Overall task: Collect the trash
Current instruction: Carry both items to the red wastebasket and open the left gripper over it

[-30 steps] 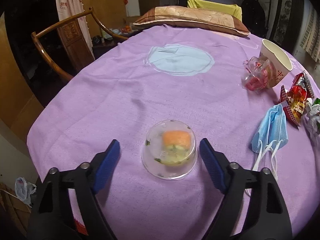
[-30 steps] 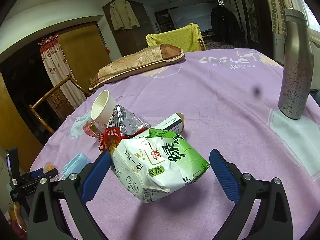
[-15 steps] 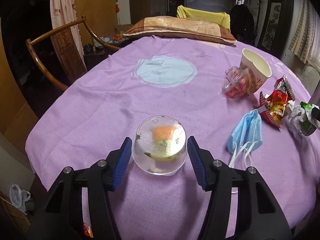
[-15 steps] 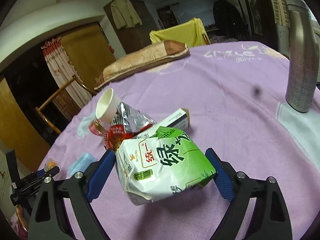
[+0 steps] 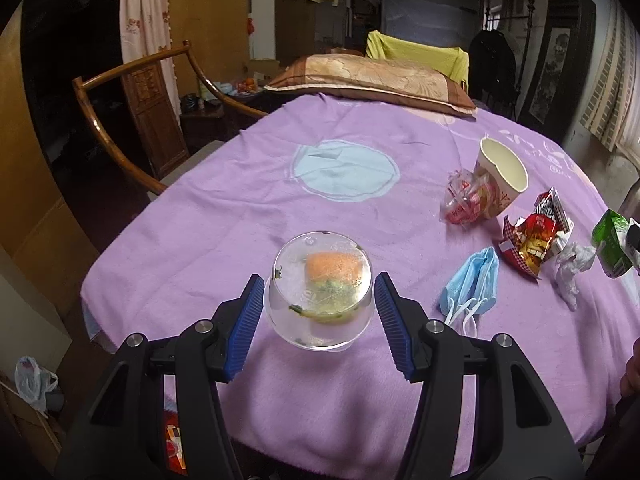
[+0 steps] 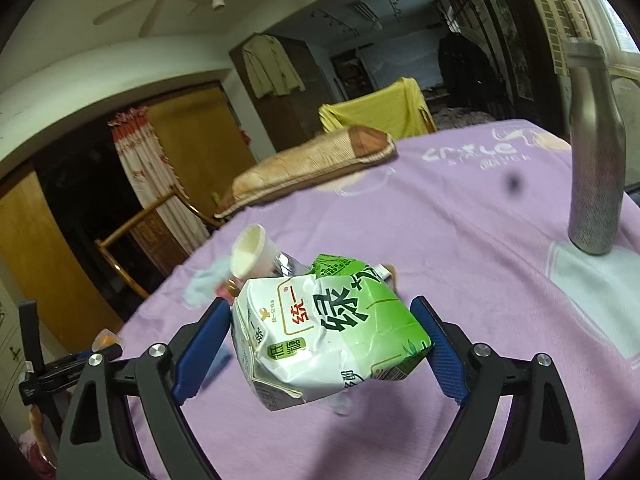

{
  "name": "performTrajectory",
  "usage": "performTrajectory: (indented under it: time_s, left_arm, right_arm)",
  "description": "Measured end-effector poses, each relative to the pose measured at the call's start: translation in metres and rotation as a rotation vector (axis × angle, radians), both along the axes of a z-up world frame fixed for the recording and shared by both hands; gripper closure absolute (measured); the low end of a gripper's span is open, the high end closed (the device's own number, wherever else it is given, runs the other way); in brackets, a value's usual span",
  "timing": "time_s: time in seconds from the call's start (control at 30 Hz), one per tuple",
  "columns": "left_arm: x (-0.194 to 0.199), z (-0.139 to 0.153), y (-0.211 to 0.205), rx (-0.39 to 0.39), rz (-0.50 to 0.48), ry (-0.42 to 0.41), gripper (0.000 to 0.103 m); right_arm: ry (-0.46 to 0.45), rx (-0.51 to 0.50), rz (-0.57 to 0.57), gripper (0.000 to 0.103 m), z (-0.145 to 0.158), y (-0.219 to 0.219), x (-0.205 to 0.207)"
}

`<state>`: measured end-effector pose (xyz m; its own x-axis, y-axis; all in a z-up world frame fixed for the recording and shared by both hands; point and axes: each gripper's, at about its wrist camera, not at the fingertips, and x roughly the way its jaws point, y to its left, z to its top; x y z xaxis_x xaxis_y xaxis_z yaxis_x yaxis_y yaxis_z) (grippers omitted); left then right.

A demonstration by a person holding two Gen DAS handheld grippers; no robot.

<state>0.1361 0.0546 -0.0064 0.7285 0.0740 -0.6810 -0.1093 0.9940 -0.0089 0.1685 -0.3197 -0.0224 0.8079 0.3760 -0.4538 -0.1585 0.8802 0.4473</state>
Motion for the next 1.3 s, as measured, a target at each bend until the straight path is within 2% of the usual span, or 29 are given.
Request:
performTrajectory:
  time_s: [0.2,0.4,0.63,0.77,0.83,0.9,0.97,1.03,1.07,1.17,1.2,1.27,1.3]
  left_arm:
    - [-0.034,0.017,0.015,0.035,0.087,-0.02,0.047]
    - [-0.083,0.021,0.051,0.046,0.216,-0.023,0.047]
    - [-0.14,-0.005,0.126,-0.027,0.396,0.02,0.047]
    - [-0.156,-0.025,0.161,-0.062,0.456,0.047,0.046]
    - [-0.162,-0.036,0.175,-0.083,0.477,0.064,0.037]
    - [-0.169,-0.043,0.188,-0.065,0.518,0.069,0.016]
    - [-0.172,-0.046,0.195,-0.042,0.539,0.063,0.01]
    - [-0.175,-0.048,0.205,-0.027,0.562,0.051,0.008]
    - [-0.177,-0.049,0.209,-0.029,0.569,0.042,0.008]
    - [-0.175,-0.06,0.215,-0.069,0.536,0.044,0.008]
    - [-0.173,-0.063,0.216,-0.078,0.531,0.051,0.008]
    - [-0.167,-0.072,0.217,-0.101,0.518,0.064,0.008]
    - [-0.162,-0.075,0.216,-0.113,0.509,0.073,0.008]
  right_arm:
    - [-0.066,0.034,0.084,0.013,0.018,0.014,-0.005]
    - [-0.098,0.057,0.191,0.013,0.031,0.045,-0.005]
    - [-0.079,0.041,0.319,0.013,0.04,0.106,-0.006]
    - [-0.07,0.001,0.374,0.014,0.049,0.146,-0.009]
    - [-0.063,-0.021,0.412,0.016,0.054,0.17,-0.012]
    - [-0.048,-0.041,0.459,0.024,0.057,0.198,-0.015]
    - [-0.03,-0.05,0.513,0.029,0.059,0.221,-0.018]
    - [-0.014,-0.1,0.547,0.044,0.059,0.251,-0.019]
    - [-0.011,-0.148,0.527,0.047,0.058,0.263,-0.018]
    - [0.011,-0.315,0.452,0.044,0.031,0.292,-0.005]
    - [0.099,-0.349,0.45,0.046,0.007,0.303,0.005]
    - [0.257,-0.252,0.505,0.062,-0.027,0.307,0.013]
    - [0.304,-0.218,0.526,0.068,-0.033,0.308,0.015]
